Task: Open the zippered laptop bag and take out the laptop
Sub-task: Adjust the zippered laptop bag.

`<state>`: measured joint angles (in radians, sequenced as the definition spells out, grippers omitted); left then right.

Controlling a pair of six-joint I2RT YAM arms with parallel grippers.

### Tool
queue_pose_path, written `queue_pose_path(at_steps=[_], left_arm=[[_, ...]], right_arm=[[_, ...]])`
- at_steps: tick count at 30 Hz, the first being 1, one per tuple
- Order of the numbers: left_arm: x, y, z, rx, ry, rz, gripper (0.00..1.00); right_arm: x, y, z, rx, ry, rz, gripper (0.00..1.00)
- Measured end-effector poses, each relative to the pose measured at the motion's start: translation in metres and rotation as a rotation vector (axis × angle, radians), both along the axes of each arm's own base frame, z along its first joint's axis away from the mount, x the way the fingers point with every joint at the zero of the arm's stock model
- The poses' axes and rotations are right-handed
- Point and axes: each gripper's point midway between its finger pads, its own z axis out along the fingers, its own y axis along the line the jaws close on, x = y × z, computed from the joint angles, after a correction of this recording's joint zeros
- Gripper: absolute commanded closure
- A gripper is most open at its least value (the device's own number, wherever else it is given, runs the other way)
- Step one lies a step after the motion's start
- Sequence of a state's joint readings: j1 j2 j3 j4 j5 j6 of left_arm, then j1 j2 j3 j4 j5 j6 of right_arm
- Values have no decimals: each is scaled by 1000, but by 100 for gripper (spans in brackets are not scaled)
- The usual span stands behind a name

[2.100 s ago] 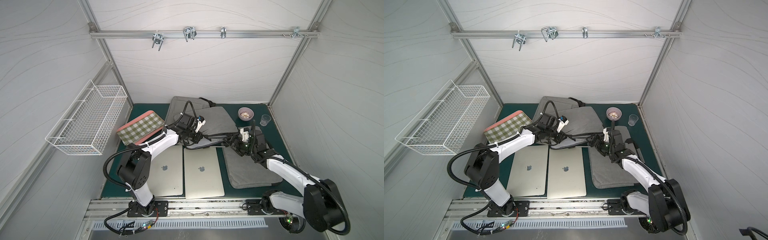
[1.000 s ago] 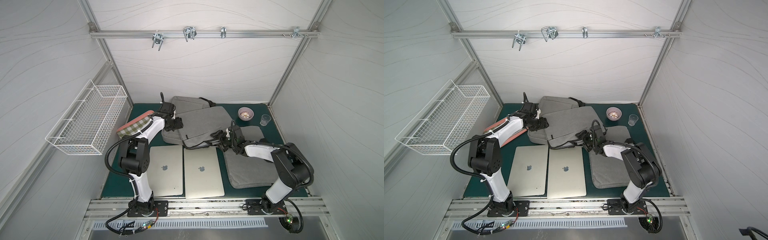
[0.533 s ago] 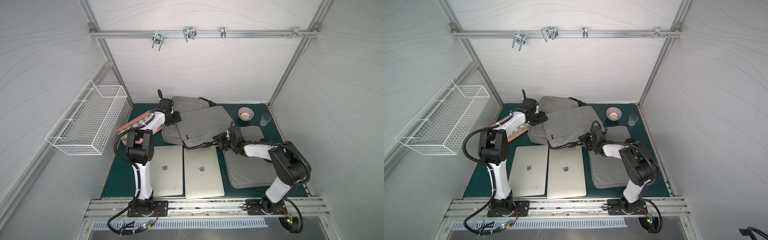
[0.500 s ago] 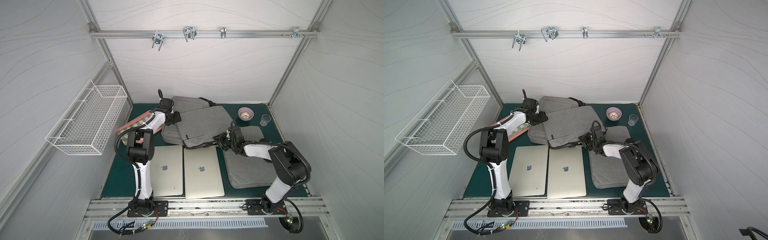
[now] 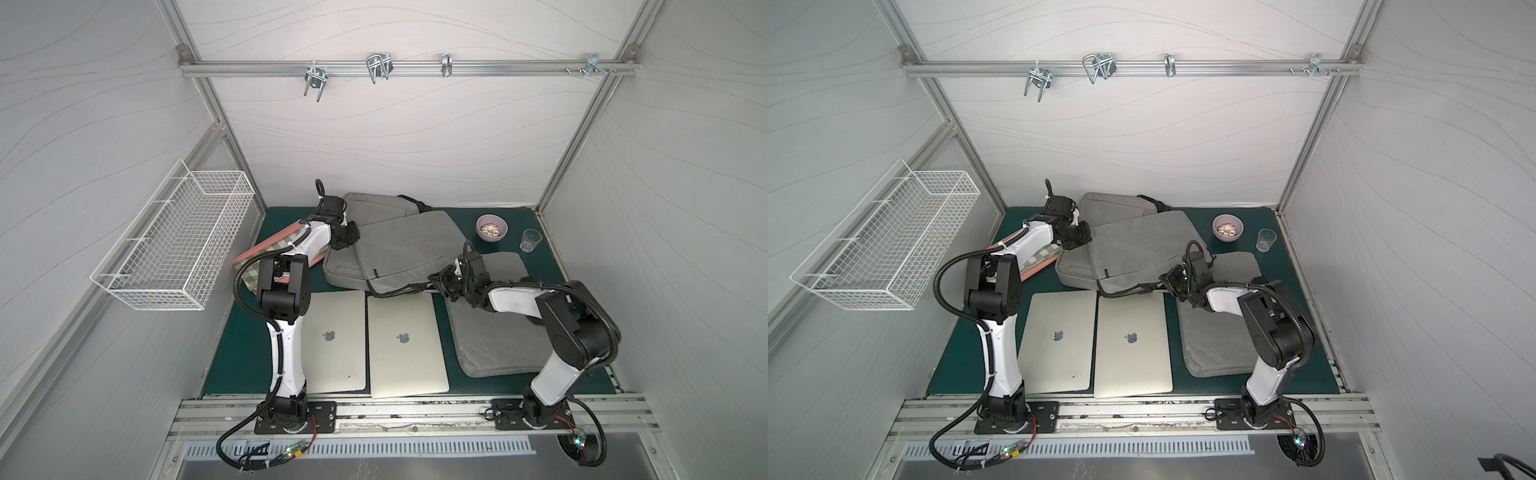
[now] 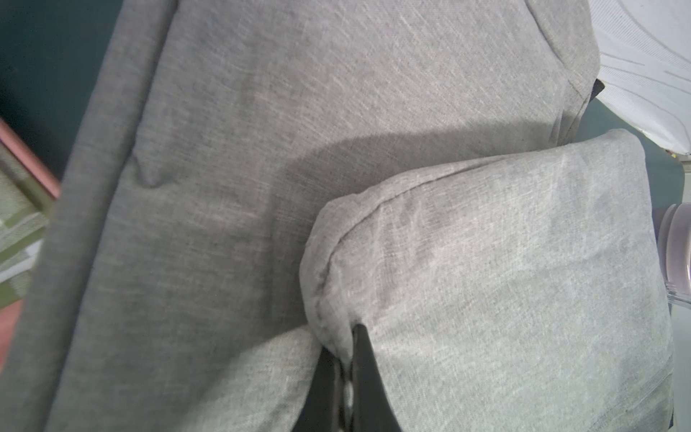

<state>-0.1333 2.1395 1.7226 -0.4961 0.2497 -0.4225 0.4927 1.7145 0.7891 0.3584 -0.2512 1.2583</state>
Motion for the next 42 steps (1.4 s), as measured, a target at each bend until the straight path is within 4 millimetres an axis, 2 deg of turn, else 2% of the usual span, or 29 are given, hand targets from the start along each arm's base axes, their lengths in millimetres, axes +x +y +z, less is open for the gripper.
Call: queue_pose_path(at_steps=[3,7,13,16,20,24,32,42], left_arm=[[-4,1,3,-4,-10,7,100],[-21,8,15,-8,-24,38,100],[-50,28,51,-25,-96,128,100],[-72,36,57,-46,-115,184,100],[-105,44,47,-72,-89,261,100],[-134,46,34,-100,-51,318,100],[-179,20,8,-157,15,352,100],[-173,14,1,-193,27,389,99]], right_arm=[[4,-2,1,4,-14,-1,80],[11,-1,7,-9,-43,21,82],[38,10,45,-37,-138,93,83],[59,17,61,-59,-183,144,83],[87,32,69,-79,-216,237,84],[102,43,61,-93,-216,316,83],[132,57,45,-153,-229,408,78],[154,67,41,-169,-261,441,64]])
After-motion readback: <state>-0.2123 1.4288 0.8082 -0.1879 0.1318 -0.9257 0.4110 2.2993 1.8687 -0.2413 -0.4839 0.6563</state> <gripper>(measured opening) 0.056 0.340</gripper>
